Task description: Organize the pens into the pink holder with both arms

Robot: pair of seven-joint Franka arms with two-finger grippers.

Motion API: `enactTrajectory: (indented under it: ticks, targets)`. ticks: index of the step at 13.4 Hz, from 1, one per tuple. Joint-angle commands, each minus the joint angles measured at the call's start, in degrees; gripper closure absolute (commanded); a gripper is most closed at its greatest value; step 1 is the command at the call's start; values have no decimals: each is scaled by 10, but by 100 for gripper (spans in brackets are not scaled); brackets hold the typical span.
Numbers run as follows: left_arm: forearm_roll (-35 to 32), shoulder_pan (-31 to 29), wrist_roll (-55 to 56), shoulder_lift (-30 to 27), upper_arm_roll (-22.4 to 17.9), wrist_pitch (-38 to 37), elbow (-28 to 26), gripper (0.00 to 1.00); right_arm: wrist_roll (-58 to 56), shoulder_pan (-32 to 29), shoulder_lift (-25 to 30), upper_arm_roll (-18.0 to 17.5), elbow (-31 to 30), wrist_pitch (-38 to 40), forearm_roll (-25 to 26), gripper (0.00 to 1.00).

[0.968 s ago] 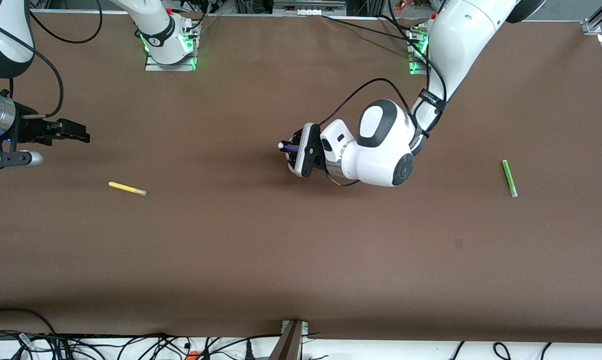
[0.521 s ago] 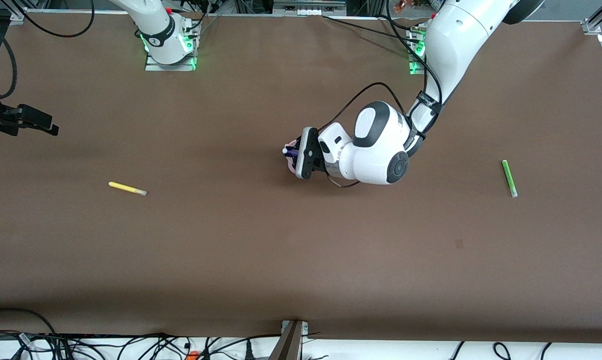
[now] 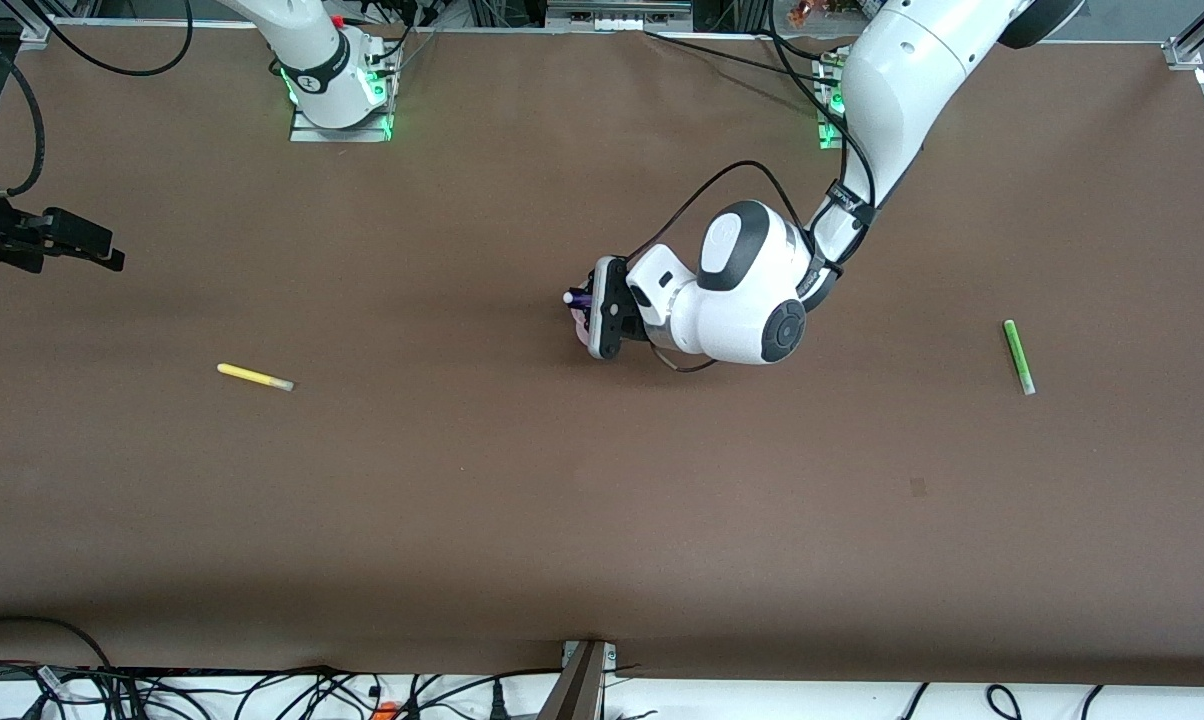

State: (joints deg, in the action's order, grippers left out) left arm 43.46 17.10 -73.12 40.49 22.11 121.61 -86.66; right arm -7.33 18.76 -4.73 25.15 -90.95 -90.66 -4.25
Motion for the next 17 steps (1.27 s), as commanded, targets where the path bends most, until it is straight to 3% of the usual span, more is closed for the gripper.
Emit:
enactTrajectory:
  ticks: [1,2,3,7,10,13,14,17]
  targets:
    - [-9,6,40,-2,-4,6,1,100,0,2,2,2,6,9,-2,0]
    - [-10,6,40,-3,-5,6,2,75,2,2,2,2,6,9,-2,0]
    - [-15,6,35,-3,-5,6,2,1,2,3,2,2,7,9,0,0]
    - [-31,1,40,-11,-2,3,5,0,1,-10,2,-5,7,9,6,0]
    - [-30,-12,73,-21,-2,-25,7,0,3,-93,2,-107,8,9,21,0]
    - [-36,-20,255,-51,-11,-94,7,0,4,-178,2,-197,24,9,35,0]
    - [-63,-21,312,-63,-15,-114,8,0,4,-197,2,-217,25,9,35,0]
    - [-143,-38,432,-86,-19,-151,14,0,3,-203,2,-221,25,9,35,0]
